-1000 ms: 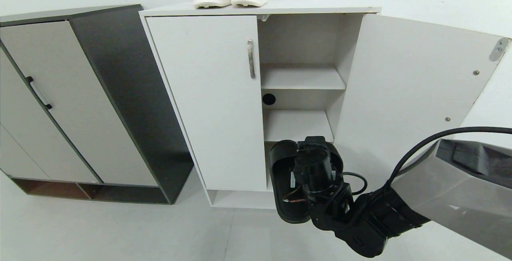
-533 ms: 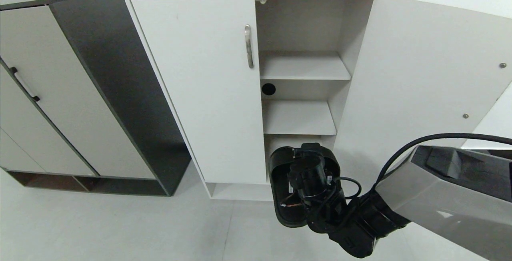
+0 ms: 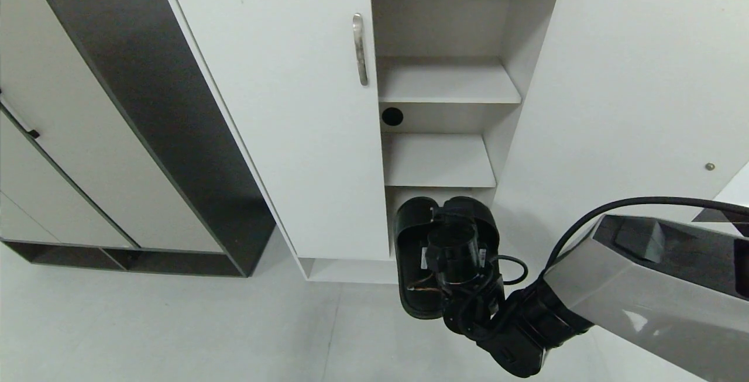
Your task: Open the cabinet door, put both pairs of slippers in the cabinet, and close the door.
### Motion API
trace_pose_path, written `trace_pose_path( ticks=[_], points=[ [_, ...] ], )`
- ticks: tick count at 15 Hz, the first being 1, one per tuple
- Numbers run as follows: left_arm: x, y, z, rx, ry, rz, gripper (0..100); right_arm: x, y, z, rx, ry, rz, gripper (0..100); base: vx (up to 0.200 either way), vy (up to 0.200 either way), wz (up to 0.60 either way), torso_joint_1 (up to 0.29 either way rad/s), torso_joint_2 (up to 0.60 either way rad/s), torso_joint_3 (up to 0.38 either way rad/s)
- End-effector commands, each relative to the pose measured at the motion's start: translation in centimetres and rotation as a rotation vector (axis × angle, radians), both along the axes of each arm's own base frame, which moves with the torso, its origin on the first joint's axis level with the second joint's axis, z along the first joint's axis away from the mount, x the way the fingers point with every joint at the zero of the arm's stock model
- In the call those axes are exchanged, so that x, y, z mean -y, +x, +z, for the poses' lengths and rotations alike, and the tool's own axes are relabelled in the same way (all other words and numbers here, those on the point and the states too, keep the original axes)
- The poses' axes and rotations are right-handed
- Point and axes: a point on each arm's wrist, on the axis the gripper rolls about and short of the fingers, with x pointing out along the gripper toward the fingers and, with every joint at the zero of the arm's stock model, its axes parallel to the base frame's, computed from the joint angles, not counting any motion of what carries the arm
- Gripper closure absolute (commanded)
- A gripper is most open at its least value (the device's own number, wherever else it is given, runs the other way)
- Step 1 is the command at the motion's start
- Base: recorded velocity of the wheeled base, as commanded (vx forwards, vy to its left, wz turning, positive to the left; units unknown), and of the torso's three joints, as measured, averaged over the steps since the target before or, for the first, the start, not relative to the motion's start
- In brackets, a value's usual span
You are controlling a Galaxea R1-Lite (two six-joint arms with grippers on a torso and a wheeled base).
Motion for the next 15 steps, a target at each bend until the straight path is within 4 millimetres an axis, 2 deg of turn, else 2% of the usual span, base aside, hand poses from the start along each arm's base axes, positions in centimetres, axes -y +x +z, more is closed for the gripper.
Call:
trace_pose_path(
  ticks=[1,4,15],
  points=[
    [0.00,0.01,0.00,-0.001,0.000,0.000,100,-0.10,0.11,-0.62,-0.001,-0.007,0.001,100,0.000,0.000,0.00,0.000,0.00,0.000],
    [0.00,0.01,0.00,-0.001,0.000,0.000,100,-0.06,0.16,-0.65,0.007,-0.013,0.002,100,0.000,0.000,0.00,0.000,0.00,0.000],
    [0.00,0.01,0.00,-0.001,0.000,0.000,100,0.22,0.43,-0.65,0.007,-0.019,-0.007,100,0.200,0.000,0.00,0.001,0.00,0.004]
  ],
)
